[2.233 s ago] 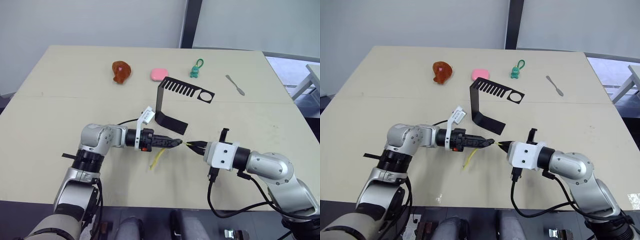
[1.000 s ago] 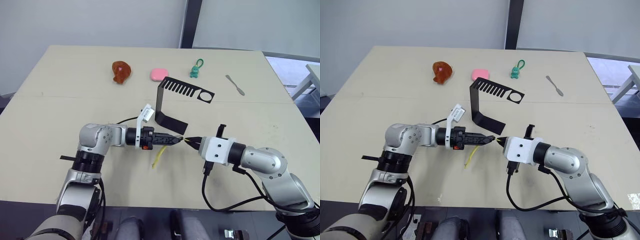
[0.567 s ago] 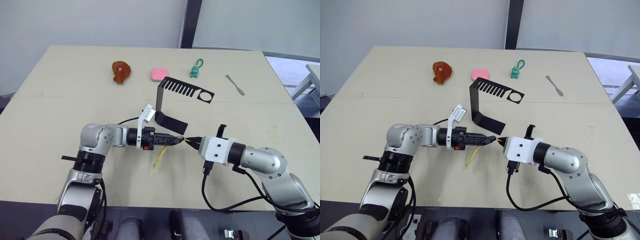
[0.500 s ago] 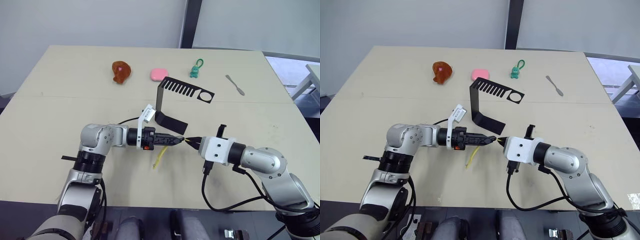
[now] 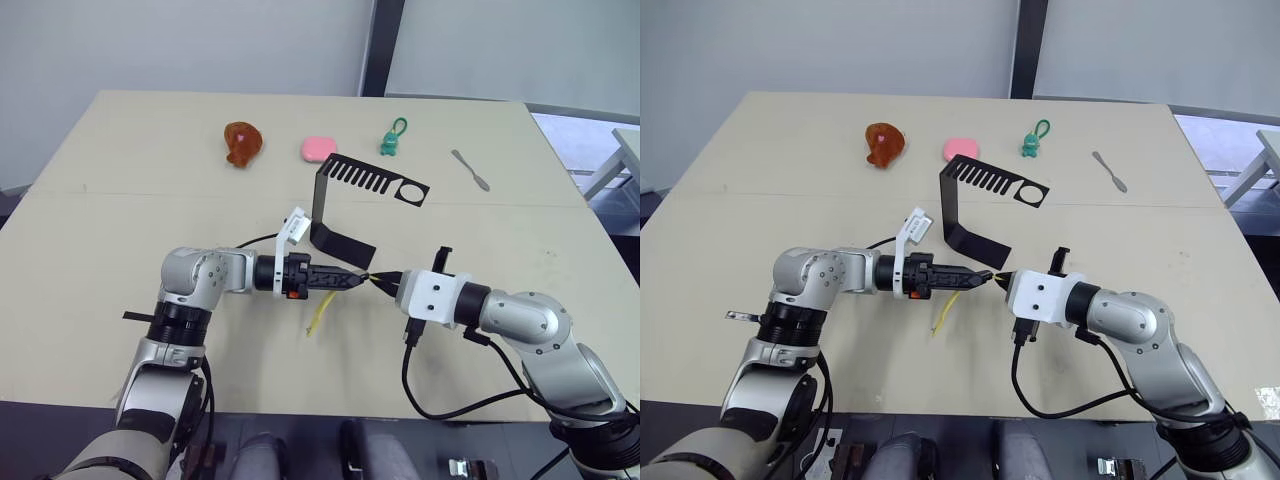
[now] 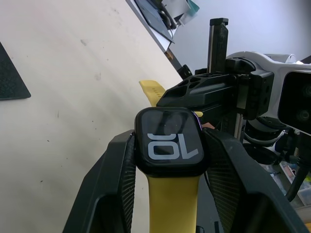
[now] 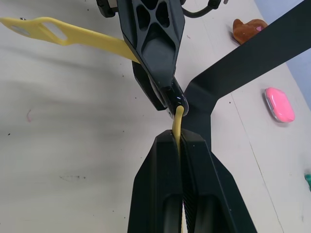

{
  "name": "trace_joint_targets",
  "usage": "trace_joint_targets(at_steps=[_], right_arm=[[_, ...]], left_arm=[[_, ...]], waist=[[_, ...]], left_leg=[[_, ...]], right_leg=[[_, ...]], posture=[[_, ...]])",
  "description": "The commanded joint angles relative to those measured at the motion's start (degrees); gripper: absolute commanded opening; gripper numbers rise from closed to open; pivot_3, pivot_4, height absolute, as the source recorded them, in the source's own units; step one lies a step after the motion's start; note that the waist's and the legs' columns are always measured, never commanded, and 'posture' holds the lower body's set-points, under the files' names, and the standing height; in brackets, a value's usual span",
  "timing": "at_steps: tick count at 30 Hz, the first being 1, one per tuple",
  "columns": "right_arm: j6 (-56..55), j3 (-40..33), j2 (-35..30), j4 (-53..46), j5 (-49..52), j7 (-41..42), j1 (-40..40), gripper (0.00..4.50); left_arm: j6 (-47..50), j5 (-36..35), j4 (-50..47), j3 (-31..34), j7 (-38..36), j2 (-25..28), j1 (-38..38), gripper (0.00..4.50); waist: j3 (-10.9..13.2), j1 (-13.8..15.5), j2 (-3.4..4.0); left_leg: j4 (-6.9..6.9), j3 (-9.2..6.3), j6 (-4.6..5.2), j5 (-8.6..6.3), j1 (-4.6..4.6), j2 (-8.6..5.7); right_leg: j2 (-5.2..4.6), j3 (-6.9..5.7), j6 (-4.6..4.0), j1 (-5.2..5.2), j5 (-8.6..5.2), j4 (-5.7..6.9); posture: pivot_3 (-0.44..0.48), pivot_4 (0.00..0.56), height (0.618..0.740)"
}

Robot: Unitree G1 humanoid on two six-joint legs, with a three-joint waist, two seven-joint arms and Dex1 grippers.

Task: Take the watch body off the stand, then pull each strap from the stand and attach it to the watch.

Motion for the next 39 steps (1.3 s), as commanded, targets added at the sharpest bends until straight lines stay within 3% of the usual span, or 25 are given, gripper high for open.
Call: trace_joint_targets(at_steps=[1, 39], right_arm=[[-0.95, 0.43, 0.85, -2.51, 0.73, -0.62, -1.31, 0.00], [-0.76, 0.25, 1.12, -2.16, 0.21, -0.86, -1.78, 0.00]], left_arm=[[0.32, -2.56, -3.00, -0.76, -0.35, -1.71, -0.55, 1.60], [-0.23, -2.49, -2.75, -0.41, -0.35, -2.19, -1.15, 1.60]], waist=[[0.00, -0.01, 0.00], [0.00, -0.02, 0.00]], left_leg=[[0.00, 0.00, 0.00, 0.00, 0.00, 0.00], [0.00, 0.00, 0.00, 0.00, 0.00, 0.01]], right_leg=[[0.00, 0.00, 0.00, 0.00, 0.00, 0.00], [0.01, 0.00, 0.00, 0.00, 0.00, 0.00]], posture=[[0.000, 0.150, 0.740], [0.000, 0.150, 0.740]])
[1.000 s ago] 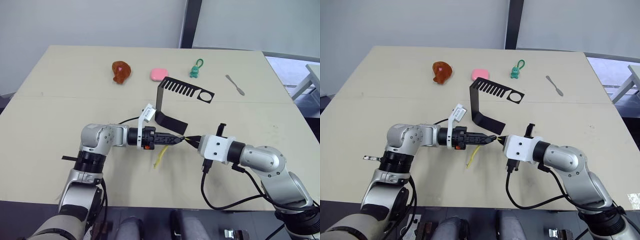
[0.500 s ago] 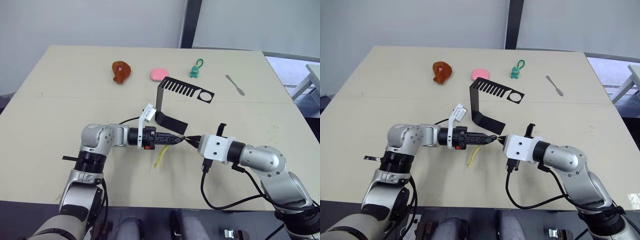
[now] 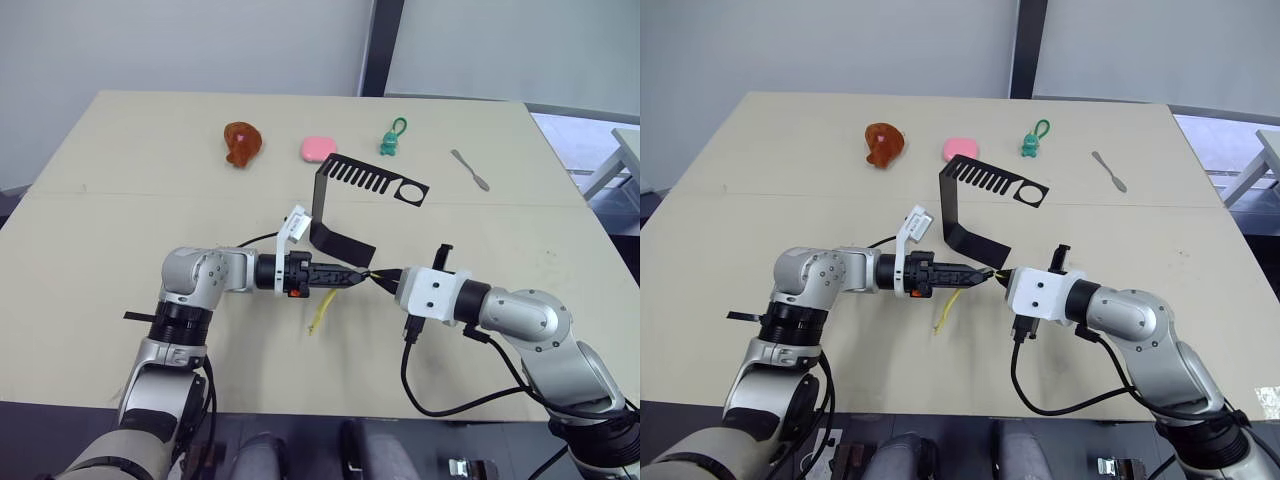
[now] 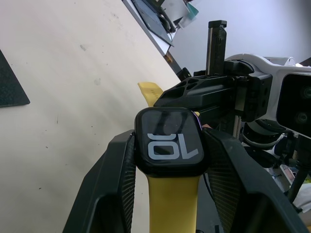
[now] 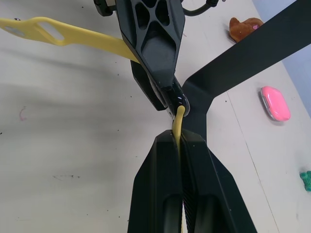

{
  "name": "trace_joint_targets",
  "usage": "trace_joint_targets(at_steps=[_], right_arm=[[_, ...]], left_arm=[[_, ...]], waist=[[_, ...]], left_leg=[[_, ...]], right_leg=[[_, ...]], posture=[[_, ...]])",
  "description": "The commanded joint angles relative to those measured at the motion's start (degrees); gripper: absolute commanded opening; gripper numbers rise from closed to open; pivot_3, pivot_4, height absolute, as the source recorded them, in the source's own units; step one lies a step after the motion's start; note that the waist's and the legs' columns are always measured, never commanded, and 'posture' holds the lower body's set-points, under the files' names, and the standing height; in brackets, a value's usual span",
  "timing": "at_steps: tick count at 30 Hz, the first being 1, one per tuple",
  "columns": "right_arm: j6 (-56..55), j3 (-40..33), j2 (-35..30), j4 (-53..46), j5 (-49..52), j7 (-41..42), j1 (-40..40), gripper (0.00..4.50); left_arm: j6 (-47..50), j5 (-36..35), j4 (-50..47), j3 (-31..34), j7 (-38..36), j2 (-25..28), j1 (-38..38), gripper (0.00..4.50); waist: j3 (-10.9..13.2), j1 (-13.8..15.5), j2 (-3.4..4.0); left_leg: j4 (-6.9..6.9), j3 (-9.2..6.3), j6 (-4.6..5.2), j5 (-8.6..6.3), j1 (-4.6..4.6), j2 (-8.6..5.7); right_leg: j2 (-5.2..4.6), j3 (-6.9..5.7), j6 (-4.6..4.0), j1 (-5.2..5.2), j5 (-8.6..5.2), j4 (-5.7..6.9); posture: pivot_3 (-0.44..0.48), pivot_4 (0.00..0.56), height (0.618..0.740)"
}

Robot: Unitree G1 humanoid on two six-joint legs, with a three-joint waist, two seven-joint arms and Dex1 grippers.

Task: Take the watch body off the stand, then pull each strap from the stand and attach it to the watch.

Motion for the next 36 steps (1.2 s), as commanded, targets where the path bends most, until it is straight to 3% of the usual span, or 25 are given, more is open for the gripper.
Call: trace_joint_targets(at_steps=[1, 36], right_arm=[[-1.20, 0.24, 0.92, -2.33, 0.75, -0.88, -1.08, 0.00], [-1.50, 0.27, 0.76, -1.67, 0.26, -0.81, -0.80, 0.00]], left_arm=[[-0.09, -2.46, -2.77, -1.11, -0.84, -1.58, -1.02, 1.60], [-0.48, -2.50, -2.48, -1.03, -1.04, -2.30, -1.47, 1.60]], waist=[[0.00, 0.00, 0.00], [0.00, 0.00, 0.00]], left_leg=[[0.00, 0.00, 0.00, 0.00, 0.00, 0.00], [0.00, 0.00, 0.00, 0.00, 0.00, 0.00]], right_leg=[[0.00, 0.00, 0.00, 0.00, 0.00, 0.00], [0.00, 0.00, 0.00, 0.00, 0.00, 0.00]], posture=[[0.000, 0.150, 0.740], [0.000, 0.150, 0.740]])
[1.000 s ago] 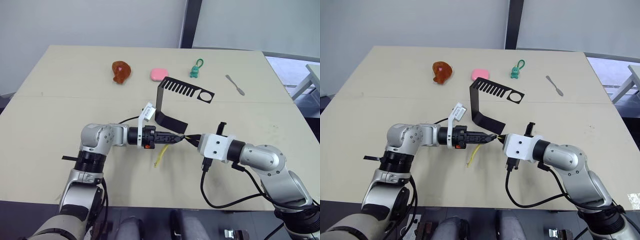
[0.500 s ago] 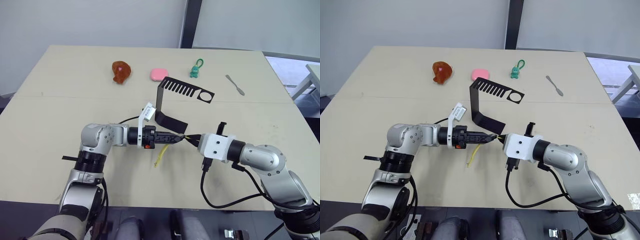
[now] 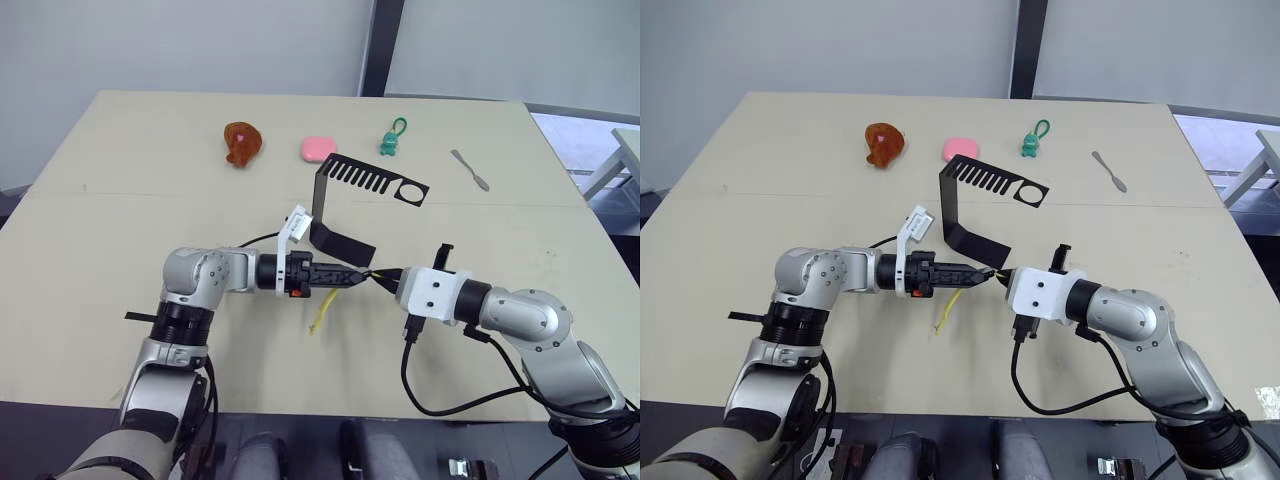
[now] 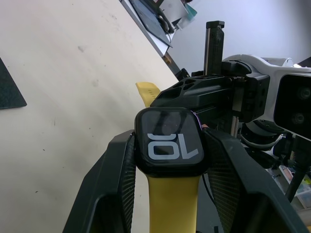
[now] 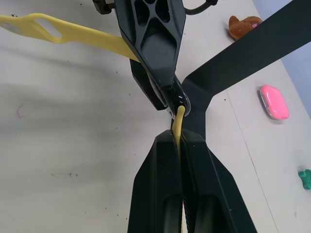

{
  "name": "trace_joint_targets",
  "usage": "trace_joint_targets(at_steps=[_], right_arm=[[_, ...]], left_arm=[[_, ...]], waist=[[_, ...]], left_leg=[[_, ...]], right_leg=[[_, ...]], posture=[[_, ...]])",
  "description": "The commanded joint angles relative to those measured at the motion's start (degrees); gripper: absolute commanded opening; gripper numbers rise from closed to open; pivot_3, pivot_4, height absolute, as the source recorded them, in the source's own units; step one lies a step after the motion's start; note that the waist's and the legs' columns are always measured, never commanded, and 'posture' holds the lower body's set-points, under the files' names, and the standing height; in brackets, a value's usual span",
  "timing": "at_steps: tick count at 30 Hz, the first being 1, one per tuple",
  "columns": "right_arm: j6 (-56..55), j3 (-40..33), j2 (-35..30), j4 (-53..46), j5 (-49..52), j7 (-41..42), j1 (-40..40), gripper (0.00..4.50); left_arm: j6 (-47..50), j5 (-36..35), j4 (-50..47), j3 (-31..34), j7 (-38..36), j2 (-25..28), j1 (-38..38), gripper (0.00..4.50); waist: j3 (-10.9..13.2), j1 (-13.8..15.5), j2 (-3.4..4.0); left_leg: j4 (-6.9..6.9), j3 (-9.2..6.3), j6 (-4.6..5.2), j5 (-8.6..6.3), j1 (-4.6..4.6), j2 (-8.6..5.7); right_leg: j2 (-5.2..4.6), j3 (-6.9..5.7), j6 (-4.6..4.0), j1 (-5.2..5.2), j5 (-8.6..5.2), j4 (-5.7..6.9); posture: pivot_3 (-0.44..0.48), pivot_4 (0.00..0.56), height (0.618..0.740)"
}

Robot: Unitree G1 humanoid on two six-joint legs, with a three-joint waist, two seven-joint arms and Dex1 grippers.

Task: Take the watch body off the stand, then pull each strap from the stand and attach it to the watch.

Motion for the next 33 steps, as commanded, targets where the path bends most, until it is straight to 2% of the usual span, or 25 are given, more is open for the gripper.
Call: trace_joint_targets(at_steps=[1, 18, 24, 28, 33], right_arm=[[-1.49, 0.34, 0.80, -1.88, 0.68, -0.81, -0.81, 0.00], [-1.77, 0.43, 1.12, -2.24, 0.33, -0.93, -0.37, 0.00], [-1.62, -2.21, 0.44, -5.32, 1.83, -0.60, 0.11, 0.00], [3.05, -9.72, -2.34, -11.98, 11.10, 4.08, 4.02, 1.36], [15.35, -26.87, -7.08, -15.60, 35.06, 10.94, 10.37, 4.00]], left_arm=[[-0.41, -2.47, -2.42, -1.13, -1.04, -1.72, -1.54, 1.60], [-0.52, -2.19, -2.72, -1.19, -0.87, -1.37, -1.19, 1.60], [-2.30, -1.03, -1.63, -1.41, -0.59, -0.80, -1.11, 1.60], [-8.42, 2.12, -1.95, -3.94, -2.83, 1.97, -0.84, 1.60], [-23.65, 6.85, -10.10, -9.91, -11.58, 9.14, 2.23, 1.60]], waist=[[0.00, 0.00, 0.00], [0.00, 0.00, 0.00], [0.00, 0.03, 0.00], [0.00, 0.12, 0.00], [0.00, -0.02, 0.00]], left_leg=[[0.00, 0.00, 0.00, 0.00, 0.00, 0.00], [0.00, 0.00, 0.00, 0.00, 0.00, 0.00], [0.00, 0.00, 0.00, 0.00, 0.00, 0.00], [-0.02, -0.01, -0.01, -0.01, 0.00, 0.00], [-0.04, -0.01, -0.02, -0.02, 0.02, 0.00]], right_leg=[[0.00, 0.00, 0.00, 0.00, 0.00, 0.00], [0.00, 0.00, 0.00, 0.00, 0.00, 0.00], [0.00, 0.00, 0.00, 0.00, 0.00, 0.00], [0.00, -0.01, 0.00, -0.01, 0.00, 0.00], [-0.01, 0.01, 0.00, 0.02, 0.00, -0.02]], posture=[[0.000, 0.150, 0.740], [0.000, 0.150, 0.740], [0.000, 0.150, 0.740], [0.000, 0.150, 0.740], [0.000, 0.150, 0.740]])
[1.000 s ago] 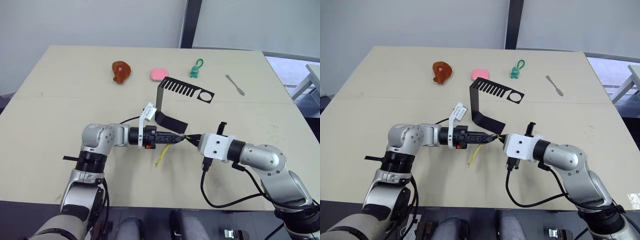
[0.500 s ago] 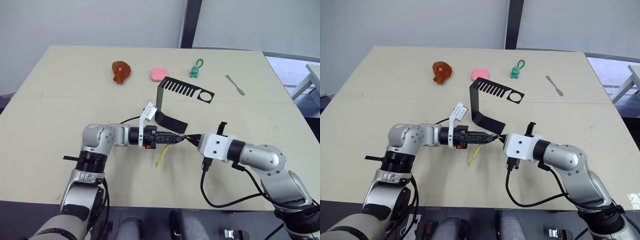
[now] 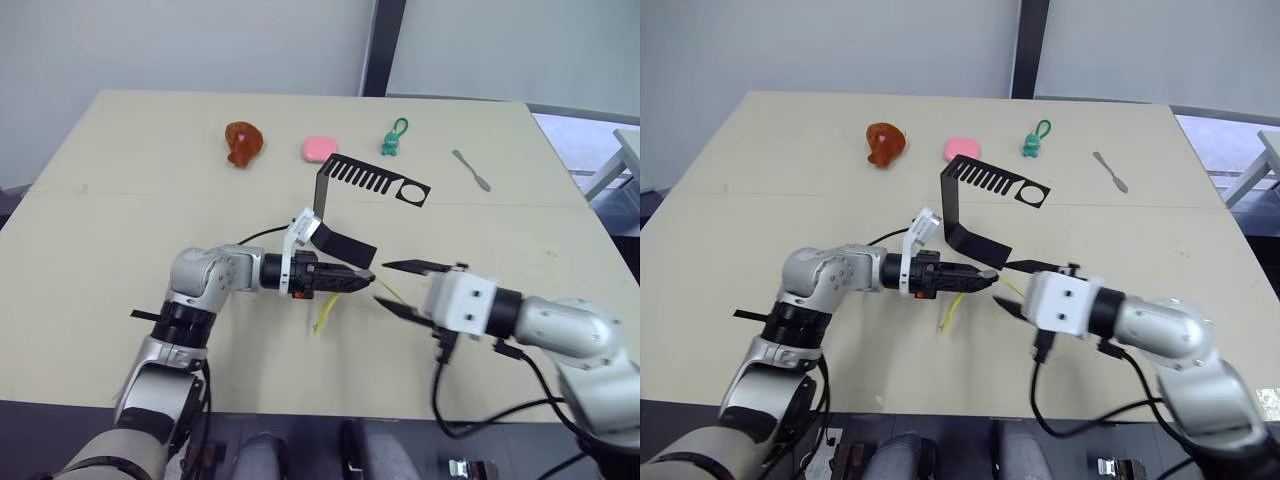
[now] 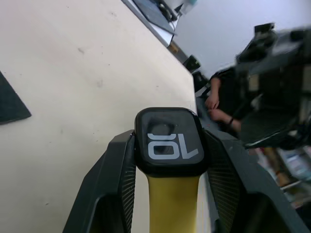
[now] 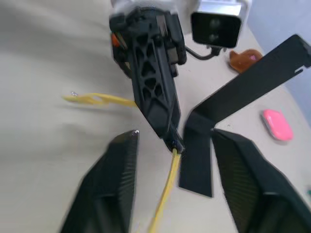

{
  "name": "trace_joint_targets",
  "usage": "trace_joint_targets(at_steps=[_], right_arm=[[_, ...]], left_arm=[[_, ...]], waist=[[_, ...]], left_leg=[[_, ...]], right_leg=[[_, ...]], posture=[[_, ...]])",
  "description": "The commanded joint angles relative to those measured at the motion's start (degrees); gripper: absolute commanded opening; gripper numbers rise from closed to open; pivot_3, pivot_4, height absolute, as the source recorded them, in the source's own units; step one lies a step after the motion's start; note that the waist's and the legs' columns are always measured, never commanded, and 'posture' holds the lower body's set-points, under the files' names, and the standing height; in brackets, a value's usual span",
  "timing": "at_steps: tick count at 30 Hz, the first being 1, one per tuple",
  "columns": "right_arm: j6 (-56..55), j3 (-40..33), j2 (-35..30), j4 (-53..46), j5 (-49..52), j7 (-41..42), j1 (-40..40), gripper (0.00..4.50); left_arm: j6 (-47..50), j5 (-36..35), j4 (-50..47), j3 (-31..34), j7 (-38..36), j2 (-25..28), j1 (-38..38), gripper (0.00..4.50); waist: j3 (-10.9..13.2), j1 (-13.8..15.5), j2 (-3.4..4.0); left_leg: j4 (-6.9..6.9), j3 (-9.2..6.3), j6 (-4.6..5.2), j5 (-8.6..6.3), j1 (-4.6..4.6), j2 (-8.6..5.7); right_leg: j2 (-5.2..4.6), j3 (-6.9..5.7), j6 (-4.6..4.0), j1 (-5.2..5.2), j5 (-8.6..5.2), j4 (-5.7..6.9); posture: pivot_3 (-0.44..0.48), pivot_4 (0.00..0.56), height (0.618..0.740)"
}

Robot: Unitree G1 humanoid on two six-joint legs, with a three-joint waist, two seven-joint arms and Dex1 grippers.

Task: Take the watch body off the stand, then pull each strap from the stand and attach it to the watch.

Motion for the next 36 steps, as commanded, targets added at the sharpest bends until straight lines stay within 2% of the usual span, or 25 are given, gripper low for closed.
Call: trace_joint_targets(at_steps=[1, 3, 5, 8, 12, 18, 24, 29, 33, 36], right_arm=[[8.30, -11.50, -3.05, -1.74, 15.60, 3.86, 1.86, 4.46], [13.18, -16.70, -5.44, -0.28, 23.32, 4.78, 2.82, 4.46], [16.66, -20.17, -7.45, 0.75, 29.24, 4.72, 3.24, 4.46], [19.08, -22.48, -9.65, 1.32, 34.64, 4.00, 3.44, 4.46], [18.38, -21.62, -11.14, 0.26, 35.96, 4.47, 5.01, 4.46], [14.73, -17.73, -11.04, 0.57, 33.27, 3.38, 5.46, 4.46], [13.33, -16.19, -11.43, 1.74, 32.29, 2.63, 4.66, 4.46], [12.13, -14.65, -11.47, 2.34, 30.39, 2.28, 4.56, 4.46], [11.10, -13.17, -11.32, 3.32, 27.65, 1.57, 5.03, 4.46], [10.95, -13.58, -11.17, 3.44, 27.60, 2.15, 6.25, 4.46]], left_arm=[[-12.30, 2.95, -7.67, -2.89, -7.51, 3.81, 2.20, 1.60], [-20.39, 4.81, -11.65, -3.96, -12.62, 7.42, 4.91, 1.60], [-28.75, 8.38, -13.39, -4.85, -14.76, 10.04, 7.06, 1.60], [-49.16, 17.81, -11.49, -5.89, -14.00, 11.67, 9.58, 1.60], [-70.69, 24.48, -6.81, -4.96, -10.86, 10.18, 10.93, 1.60], [-85.16, 29.82, -1.76, -4.72, -4.96, 8.68, 11.33, 1.60], [-82.45, 28.71, -1.24, -4.79, -4.31, 9.07, 11.24, 1.60], [-54.87, 21.23, -6.86, -5.80, -7.50, 10.64, 13.50, 1.60], [-39.99, 20.74, -8.95, -6.52, -5.31, 10.05, 13.71, 1.60], [-36.51, 22.78, -7.39, -8.55, -5.63, 9.87, 13.40, 1.60]], waist=[[0.00, -0.01, 0.00], [0.00, -0.08, 0.00], [0.00, -0.04, 0.00], [0.00, 0.13, 0.00], [0.00, 0.28, 0.00], [0.00, 0.31, 0.00], [0.00, 0.10, 0.00], [0.00, 0.05, 0.00], [0.00, 0.05, 0.00], [0.00, 0.18, 0.00]], left_leg=[[-0.02, 0.00, 0.00, 0.00, 0.03, 0.01], [-0.03, 0.00, 0.00, -0.01, 0.06, 0.02], [-0.08, 0.02, 0.02, -0.02, 0.09, 0.03], [-0.07, -0.01, 0.05, -0.04, 0.09, 0.03], [-0.07, -0.01, 0.19, -0.11, 0.04, 0.01], [0.01, 0.01, 0.32, -0.19, -0.04, 0.01], [0.01, 0.02, 0.30, -0.18, -0.01, 0.04], [0.03, 0.03, 0.30, -0.18, -0.02, 0.04], [0.04, 0.03, 0.29, -0.17, -0.01, 0.05], [0.05, 0.03, 0.29, -0.17, -0.03, 0.03]], right_leg=[[0.00, 0.00, 0.00, 0.02, 0.00, 0.00], [0.00, 0.02, -0.04, 0.05, -0.02, -0.01], [-0.01, 0.04, -0.07, 0.06, -0.04, -0.01], [-0.02, 0.03, -0.09, 0.09, -0.05, -0.06], [-0.04, 0.04, -0.06, 0.11, -0.04, -0.17], [-0.06, 0.03, 0.05, 0.10, 0.03, -0.21], [-0.03, 0.03, 0.05, 0.10, 0.03, -0.18], [-0.01, 0.02, 0.05, 0.10, 0.02, -0.17], [0.01, 0.03, 0.06, 0.09, 0.01, -0.17], [0.00, 0.03, 0.07, 0.10, 0.01, -0.18]], posture=[[0.000, 0.150, 0.740], [0.000, 0.150, 0.740], [0.000, 0.150, 0.740], [0.000, 0.150, 0.740], [0.000, 0.150, 0.740], [0.000, 0.150, 0.740], [0.000, 0.150, 0.740], [0.000, 0.150, 0.740], [0.000, 0.150, 0.740], [0.000, 0.150, 0.740]])
